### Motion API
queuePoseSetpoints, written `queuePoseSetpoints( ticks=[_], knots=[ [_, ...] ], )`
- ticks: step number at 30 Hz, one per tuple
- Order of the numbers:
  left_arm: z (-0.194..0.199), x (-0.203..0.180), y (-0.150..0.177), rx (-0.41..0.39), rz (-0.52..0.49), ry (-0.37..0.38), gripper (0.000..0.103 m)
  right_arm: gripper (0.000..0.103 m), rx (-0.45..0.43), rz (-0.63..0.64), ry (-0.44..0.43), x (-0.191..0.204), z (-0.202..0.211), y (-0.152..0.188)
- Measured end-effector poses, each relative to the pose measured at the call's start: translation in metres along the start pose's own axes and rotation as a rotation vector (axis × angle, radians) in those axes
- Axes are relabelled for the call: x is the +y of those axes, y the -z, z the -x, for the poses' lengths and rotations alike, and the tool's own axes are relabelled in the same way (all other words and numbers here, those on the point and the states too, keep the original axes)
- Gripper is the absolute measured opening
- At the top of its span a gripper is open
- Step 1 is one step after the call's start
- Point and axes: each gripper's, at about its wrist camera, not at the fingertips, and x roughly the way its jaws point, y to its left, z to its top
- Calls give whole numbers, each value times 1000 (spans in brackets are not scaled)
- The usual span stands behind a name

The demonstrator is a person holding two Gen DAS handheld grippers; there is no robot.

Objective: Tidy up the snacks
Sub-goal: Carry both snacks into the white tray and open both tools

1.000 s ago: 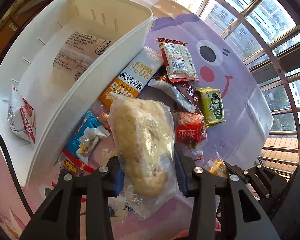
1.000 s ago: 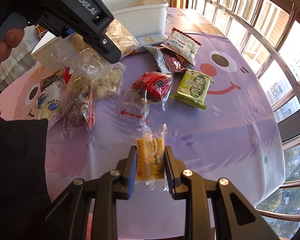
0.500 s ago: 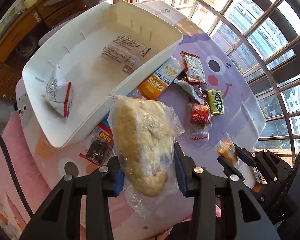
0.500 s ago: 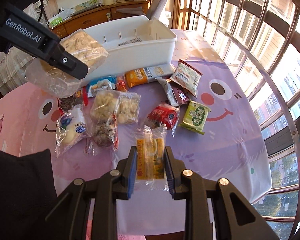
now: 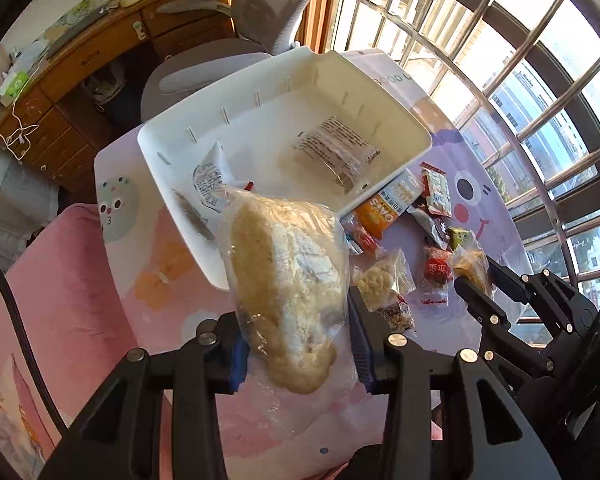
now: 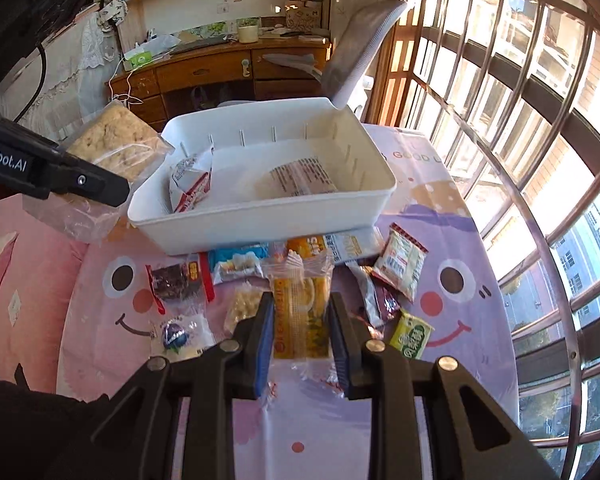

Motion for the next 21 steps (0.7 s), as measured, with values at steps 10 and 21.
queuePoseSetpoints(
  ticks=[10, 21],
  knots=[
    [12, 34, -26, -65, 127, -33, 41, 26, -56, 104, -113, 18, -13, -63],
    [-7, 54, -55, -119, 238, -36, 41, 26, -93, 134, -205, 12, -45, -125]
  ],
)
